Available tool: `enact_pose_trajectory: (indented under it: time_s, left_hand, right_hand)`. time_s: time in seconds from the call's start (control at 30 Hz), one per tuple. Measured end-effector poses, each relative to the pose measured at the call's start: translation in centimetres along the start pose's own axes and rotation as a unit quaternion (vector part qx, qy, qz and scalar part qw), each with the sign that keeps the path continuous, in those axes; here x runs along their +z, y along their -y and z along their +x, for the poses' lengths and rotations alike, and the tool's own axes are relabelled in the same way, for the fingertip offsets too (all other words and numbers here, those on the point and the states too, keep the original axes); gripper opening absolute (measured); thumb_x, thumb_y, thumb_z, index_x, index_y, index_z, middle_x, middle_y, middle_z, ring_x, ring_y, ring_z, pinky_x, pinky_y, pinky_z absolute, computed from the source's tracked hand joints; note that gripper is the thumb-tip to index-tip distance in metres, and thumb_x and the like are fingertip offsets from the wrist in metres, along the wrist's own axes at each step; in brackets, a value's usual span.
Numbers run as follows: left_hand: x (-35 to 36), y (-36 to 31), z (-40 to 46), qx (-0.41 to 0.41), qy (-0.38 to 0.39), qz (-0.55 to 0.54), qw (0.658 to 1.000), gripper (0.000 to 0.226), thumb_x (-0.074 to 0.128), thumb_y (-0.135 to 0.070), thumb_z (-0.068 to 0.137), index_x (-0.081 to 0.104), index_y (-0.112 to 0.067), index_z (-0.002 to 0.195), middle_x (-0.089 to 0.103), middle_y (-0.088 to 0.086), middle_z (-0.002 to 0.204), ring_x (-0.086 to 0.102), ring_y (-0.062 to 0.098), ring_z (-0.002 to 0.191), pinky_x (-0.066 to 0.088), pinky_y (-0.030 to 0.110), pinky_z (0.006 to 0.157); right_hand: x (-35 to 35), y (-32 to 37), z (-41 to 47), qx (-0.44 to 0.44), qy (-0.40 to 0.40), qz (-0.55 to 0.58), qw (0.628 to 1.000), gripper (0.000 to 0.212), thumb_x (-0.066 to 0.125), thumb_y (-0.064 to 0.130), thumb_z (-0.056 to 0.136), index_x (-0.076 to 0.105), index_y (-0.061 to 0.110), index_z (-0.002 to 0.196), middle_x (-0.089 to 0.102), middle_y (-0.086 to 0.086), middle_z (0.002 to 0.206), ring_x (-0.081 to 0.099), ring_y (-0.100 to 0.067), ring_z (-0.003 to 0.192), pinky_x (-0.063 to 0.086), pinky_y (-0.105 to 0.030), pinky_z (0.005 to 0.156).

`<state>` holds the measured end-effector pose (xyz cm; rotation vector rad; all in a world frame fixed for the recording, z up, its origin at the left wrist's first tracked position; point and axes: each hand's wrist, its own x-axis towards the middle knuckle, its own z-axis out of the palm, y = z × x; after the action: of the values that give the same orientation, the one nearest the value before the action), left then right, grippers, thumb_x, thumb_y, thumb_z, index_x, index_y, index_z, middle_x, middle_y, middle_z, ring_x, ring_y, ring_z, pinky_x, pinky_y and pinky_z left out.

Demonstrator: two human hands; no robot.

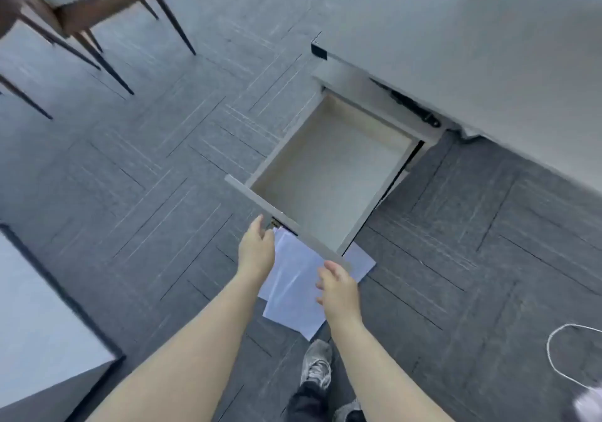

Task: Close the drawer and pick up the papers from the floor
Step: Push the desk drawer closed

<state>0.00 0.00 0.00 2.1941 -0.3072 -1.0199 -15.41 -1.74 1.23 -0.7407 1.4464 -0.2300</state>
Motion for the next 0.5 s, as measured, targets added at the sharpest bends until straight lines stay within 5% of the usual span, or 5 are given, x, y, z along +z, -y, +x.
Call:
enact_pose_trajectory:
  time_s: [0.1,0.17,0.23,0.33,0.5]
  left_hand:
    - [1.3,1.1,3.3,-0.021,0.005,0.015,1.000,0.047,0.039,-0.018,0.094,0.044,-0.015,0.140,0.050,0.005,0.145,0.050,0.024,0.127,0.039,0.037,0.102]
    - [2.3,1.7,5.0,-0.052,-0.001,0.001,0.999,0.035,0.039,-0.015,0.088,0.060,-0.012,0.116,0.065,0.014,0.120,0.057,0.025,0.091,0.044,0.035,0.078]
    - [2.9,2.0,5.7,-0.073,-0.020,-0.001,0.997,0.023,0.039,-0.009,0.085,0.061,-0.010,0.094,0.063,0.019,0.092,0.045,0.021,0.064,0.036,0.030,0.058]
    - [3.8,1.9,6.1,-0.086,-0.030,-0.014,0.996,0.026,0.042,-0.006,0.085,0.064,-0.012,0.097,0.058,0.007,0.081,0.044,0.021,0.063,0.035,0.029,0.056]
    - [5.5,0.5,7.3,-0.050,-0.059,0.005,0.997,0.030,0.051,-0.015,0.085,0.068,-0.023,0.108,0.072,0.003,0.096,0.058,0.025,0.077,0.045,0.032,0.068]
  right_hand:
    - [1.5,-1.3,2.8,0.094,0.027,0.138,0.986,0.045,0.047,0.015,0.097,0.043,0.013,0.142,0.054,-0.010,0.132,0.057,-0.026,0.116,0.049,-0.045,0.098]
    - [1.8,-1.6,4.1,0.107,0.022,0.188,0.976,0.036,0.044,0.013,0.099,0.045,0.013,0.136,0.051,-0.007,0.134,0.056,-0.025,0.116,0.049,-0.046,0.098]
    - [1.7,-2.0,5.2,0.112,0.015,0.221,0.969,0.024,0.042,0.011,0.100,0.048,0.012,0.123,0.054,-0.009,0.129,0.056,-0.028,0.118,0.047,-0.050,0.101]
    - [1.1,-1.7,6.0,0.120,0.011,0.240,0.963,0.021,0.042,0.009,0.100,0.052,0.010,0.118,0.058,-0.010,0.123,0.058,-0.030,0.119,0.047,-0.051,0.101]
    - [-0.2,0.1,8.0,0.108,0.012,0.232,0.967,0.021,0.041,0.008,0.099,0.052,0.009,0.117,0.060,-0.011,0.125,0.059,-0.030,0.119,0.051,-0.047,0.094]
